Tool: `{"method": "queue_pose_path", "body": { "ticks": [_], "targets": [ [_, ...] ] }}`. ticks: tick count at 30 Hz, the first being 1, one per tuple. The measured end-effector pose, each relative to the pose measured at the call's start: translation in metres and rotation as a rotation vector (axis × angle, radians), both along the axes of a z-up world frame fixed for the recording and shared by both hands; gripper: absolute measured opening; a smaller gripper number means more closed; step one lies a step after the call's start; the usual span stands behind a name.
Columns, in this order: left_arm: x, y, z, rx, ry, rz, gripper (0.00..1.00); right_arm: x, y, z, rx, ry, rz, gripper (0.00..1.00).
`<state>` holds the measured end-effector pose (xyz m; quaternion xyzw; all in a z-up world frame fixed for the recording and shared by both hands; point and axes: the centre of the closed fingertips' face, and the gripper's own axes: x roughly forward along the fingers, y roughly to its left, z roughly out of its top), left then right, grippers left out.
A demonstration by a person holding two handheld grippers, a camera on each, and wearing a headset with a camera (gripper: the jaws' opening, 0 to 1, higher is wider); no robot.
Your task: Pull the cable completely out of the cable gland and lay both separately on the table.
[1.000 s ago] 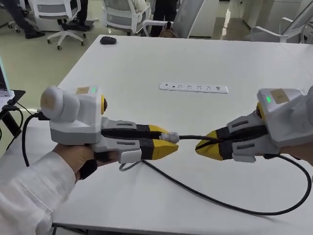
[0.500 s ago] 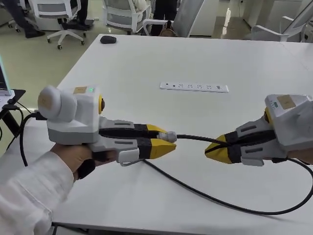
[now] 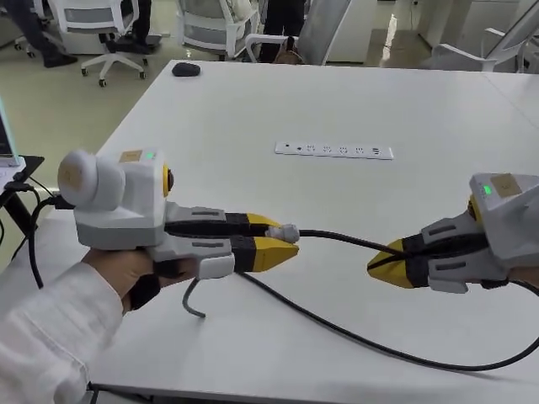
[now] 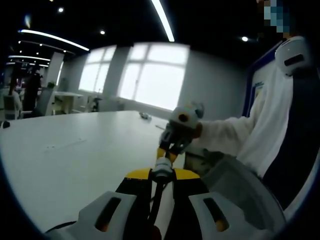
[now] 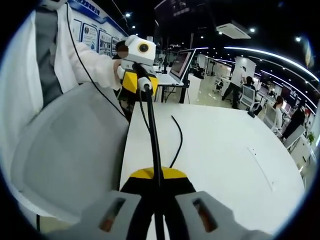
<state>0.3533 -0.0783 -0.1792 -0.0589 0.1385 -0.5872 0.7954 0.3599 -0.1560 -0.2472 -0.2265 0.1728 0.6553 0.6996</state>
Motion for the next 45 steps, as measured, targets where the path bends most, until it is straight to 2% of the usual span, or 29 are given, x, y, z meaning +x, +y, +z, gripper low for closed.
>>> {"method": "queue_pose_path", "body": {
  "ticks": [12,17,20,26,32,36,45],
  "targets": [
    [-0.002,0.0,0.001,0.003,0.0,-0.001,0.16,-0.002,0.002,0.003,0.015,0.008,-0.012,0.0],
    [-0.002,-0.001,0.003,0.001,-0.002,-0.005,0.16,-0.004,0.006,0.012,0.052,0.019,-0.01,0.01],
    [-0.002,-0.004,0.004,-0.002,-0.004,-0.011,0.16,-0.006,0.012,0.019,0.072,0.024,0.0,0.06],
    [-0.003,-0.008,0.004,-0.005,-0.005,-0.02,0.16,-0.012,0.026,0.032,0.077,-0.007,0.043,0.16],
    [-0.004,-0.009,0.004,-0.007,-0.004,-0.022,0.16,-0.015,0.043,0.046,0.094,-0.037,0.089,0.19],
    [-0.003,-0.009,0.004,-0.007,-0.004,-0.022,0.16,-0.017,0.05,0.049,0.096,-0.053,0.111,0.18],
    [-0.004,-0.01,0.004,-0.007,-0.003,-0.024,0.16,-0.019,0.056,0.047,0.089,-0.052,0.142,0.05]
  ]
}}
